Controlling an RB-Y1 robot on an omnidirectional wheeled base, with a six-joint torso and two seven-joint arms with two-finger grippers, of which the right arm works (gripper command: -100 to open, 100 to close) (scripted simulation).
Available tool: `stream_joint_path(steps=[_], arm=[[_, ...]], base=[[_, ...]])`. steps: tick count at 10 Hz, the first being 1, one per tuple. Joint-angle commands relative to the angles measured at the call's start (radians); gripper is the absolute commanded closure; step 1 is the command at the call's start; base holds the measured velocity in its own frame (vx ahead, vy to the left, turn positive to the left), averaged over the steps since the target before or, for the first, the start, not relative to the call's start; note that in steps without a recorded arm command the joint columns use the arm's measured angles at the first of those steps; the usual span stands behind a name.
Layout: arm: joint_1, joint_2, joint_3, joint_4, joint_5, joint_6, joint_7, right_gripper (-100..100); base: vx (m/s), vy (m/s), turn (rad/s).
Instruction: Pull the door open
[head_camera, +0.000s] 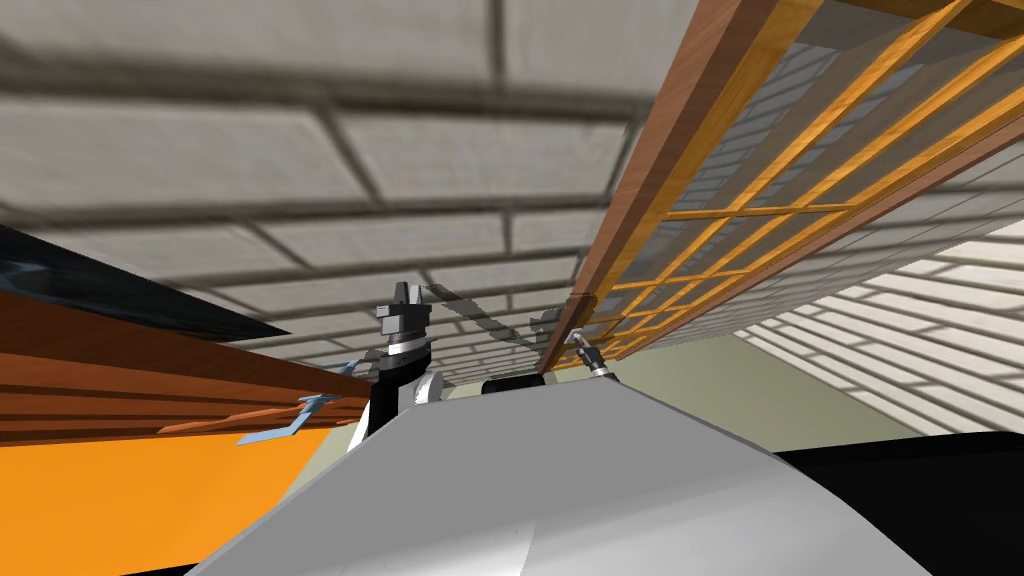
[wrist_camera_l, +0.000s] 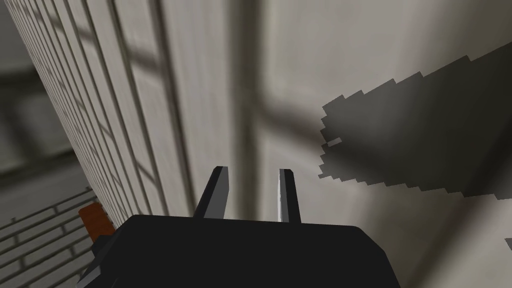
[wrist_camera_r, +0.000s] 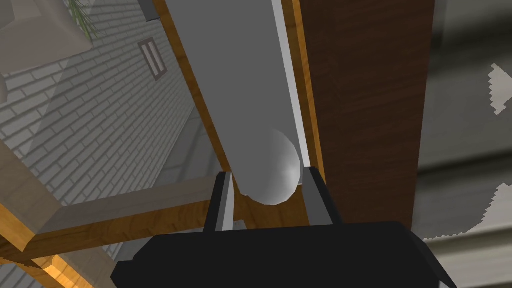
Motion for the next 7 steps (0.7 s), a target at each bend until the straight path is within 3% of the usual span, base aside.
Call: stream_joint_path(steps=[1,4,5,7], arm=[[-0.005,0.004,0.006,0.012,0.002,-0.006,-0.039,100],[-0.013,0.005,0.011,0.021,0.002,-0.008,-0.107,100],[0.005,-0.003,0.006,0.020,0.009,-0.027,-0.054,-100],[0.022,-0.007,0.005,0.018,0.017,-0.045,-0.015,-100]], base=[[-0.016,-0.002,-0.003],[-0.024,-0.003,-0.010],[-0.050,0.002,-0.047],[-0.060,0.001,-0.050]])
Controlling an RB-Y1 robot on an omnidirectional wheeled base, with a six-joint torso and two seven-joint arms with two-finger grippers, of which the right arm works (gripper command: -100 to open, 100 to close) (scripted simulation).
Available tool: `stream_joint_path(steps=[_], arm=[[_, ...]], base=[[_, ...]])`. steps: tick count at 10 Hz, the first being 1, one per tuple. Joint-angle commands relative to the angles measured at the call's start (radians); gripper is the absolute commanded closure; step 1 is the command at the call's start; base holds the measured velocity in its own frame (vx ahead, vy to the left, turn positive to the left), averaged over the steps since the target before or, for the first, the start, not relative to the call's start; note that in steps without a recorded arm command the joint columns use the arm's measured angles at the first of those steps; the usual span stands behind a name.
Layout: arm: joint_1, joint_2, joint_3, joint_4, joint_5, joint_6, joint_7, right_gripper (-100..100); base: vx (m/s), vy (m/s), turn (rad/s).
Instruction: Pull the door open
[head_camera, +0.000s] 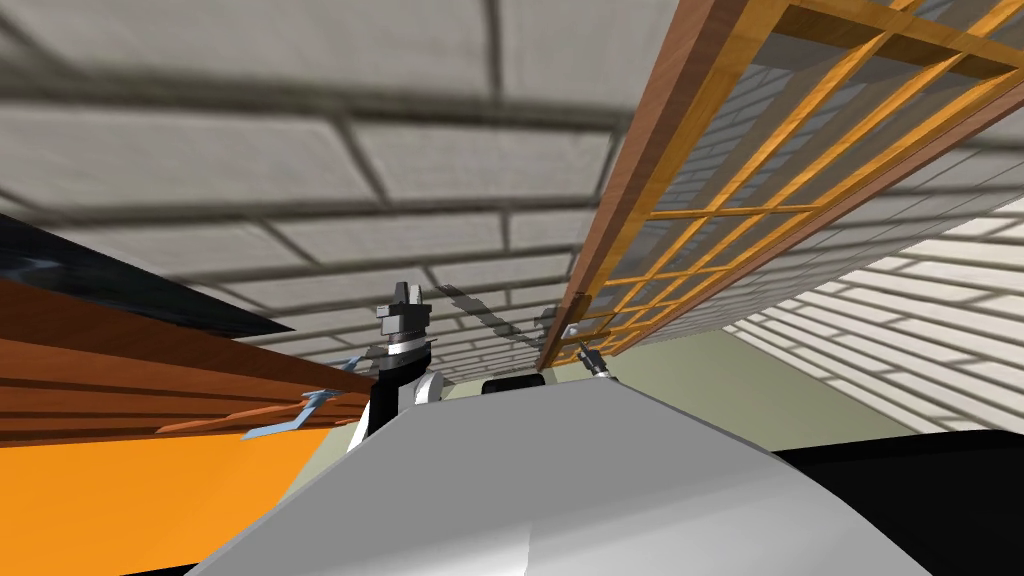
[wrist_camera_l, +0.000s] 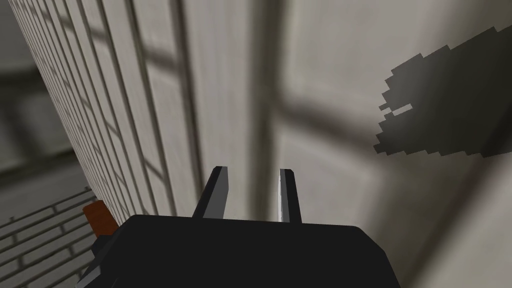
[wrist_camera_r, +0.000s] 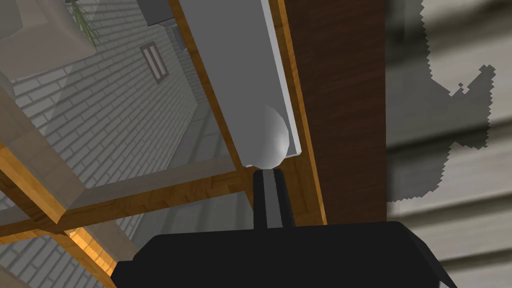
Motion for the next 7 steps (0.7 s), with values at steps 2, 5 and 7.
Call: stream_joint_path(steps=[2,5,7], arm=[[0.025,-0.008,-0.002,-0.004,0.012,-0.026,0.059,-100],[0.053,-0.015,-0.003,-0.008,0.027,-0.055,0.123,-100],[0.068,-0.019,-0.004,-0.010,0.034,-0.071,0.158,-100]], base=[[-0.055,0.001,-0.040],[-0.058,-0.003,-0.039],[-0.046,0.003,-0.031]])
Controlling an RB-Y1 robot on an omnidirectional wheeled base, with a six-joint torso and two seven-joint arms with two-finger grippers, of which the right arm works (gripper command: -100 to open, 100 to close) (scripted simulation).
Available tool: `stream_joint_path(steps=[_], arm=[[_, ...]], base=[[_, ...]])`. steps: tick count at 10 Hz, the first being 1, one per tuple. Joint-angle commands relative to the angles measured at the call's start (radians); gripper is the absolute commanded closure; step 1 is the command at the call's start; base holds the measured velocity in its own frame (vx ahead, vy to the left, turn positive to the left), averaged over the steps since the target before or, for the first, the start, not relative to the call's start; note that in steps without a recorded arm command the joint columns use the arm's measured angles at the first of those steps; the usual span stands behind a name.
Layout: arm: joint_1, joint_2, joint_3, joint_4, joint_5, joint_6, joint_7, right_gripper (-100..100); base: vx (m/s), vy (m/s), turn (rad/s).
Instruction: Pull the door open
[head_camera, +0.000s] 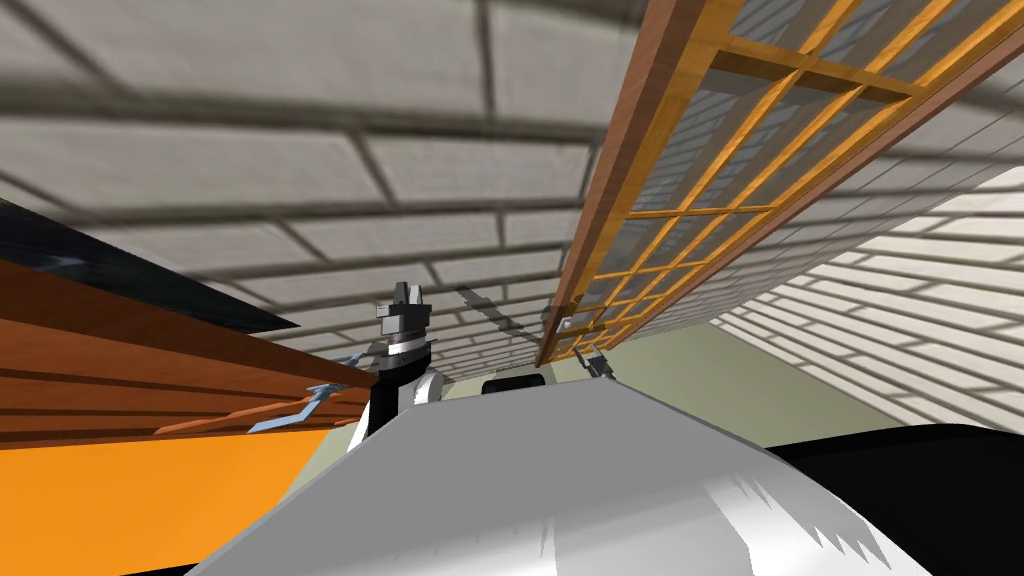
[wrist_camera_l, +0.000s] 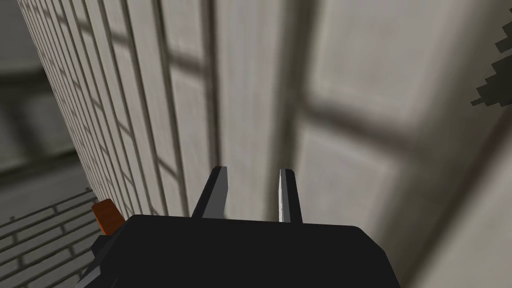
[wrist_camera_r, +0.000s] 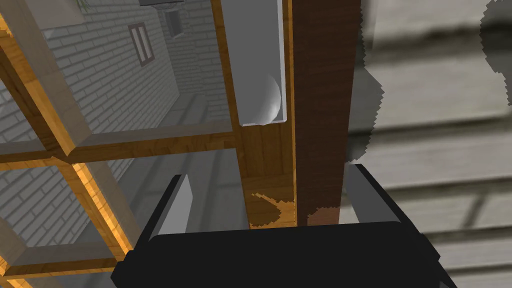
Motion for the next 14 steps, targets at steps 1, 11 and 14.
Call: stream_joint_path(steps=[1,11,14], arm=[[0.008,-0.003,-0.001,0.009,0.007,-0.020,0.035,-100],[-0.065,0.149,-0.037,-0.128,0.103,0.195,0.080,-100],[-0.083,0.187,-0.046,-0.162,0.128,0.247,0.094,-100]], base=[[-0.052,0.003,-0.036],[0.062,-0.040,0.014],[0.023,-0.065,-0.008]])
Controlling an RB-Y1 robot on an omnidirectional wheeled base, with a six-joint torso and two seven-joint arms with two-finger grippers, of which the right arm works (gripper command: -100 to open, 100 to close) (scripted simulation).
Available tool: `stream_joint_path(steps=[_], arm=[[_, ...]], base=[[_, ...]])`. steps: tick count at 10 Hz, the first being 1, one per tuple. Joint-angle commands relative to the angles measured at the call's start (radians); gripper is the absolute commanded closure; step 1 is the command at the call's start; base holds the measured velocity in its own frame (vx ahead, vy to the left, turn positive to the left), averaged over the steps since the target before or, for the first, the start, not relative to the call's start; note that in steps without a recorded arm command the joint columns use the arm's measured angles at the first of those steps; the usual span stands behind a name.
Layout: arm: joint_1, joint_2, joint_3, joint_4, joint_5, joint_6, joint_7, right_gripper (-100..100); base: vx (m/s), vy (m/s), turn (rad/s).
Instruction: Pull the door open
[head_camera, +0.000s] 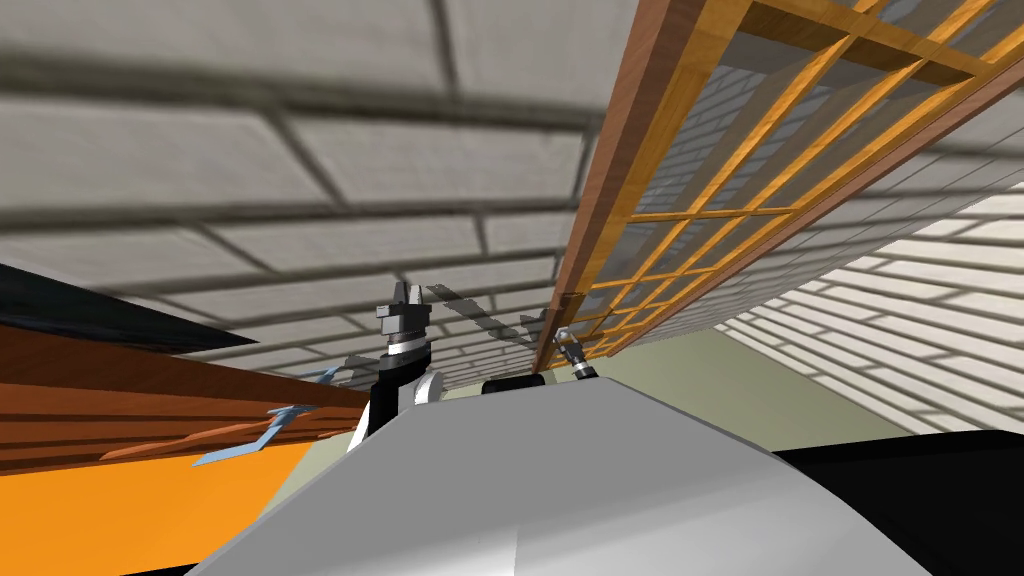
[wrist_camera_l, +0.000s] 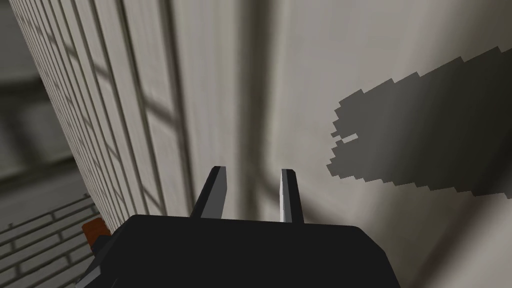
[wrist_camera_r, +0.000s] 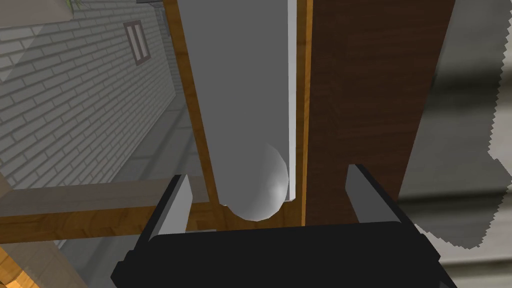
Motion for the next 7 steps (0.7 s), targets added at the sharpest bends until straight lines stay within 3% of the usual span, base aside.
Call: stream_joint_path(steps=[1,2,7], arm=[[0.000,0.000,0.000,0.000,0.000,0.000,0.000,-100],[0.000,0.000,0.000,0.000,0.000,0.000,0.000,100],[0.000,0.000,0.000,0.000,0.000,0.000,0.000,100]], base=[[-0.007,-0.022,0.005],[0.000,0.000,0.000],[0.001,-0.001,-0.005]])
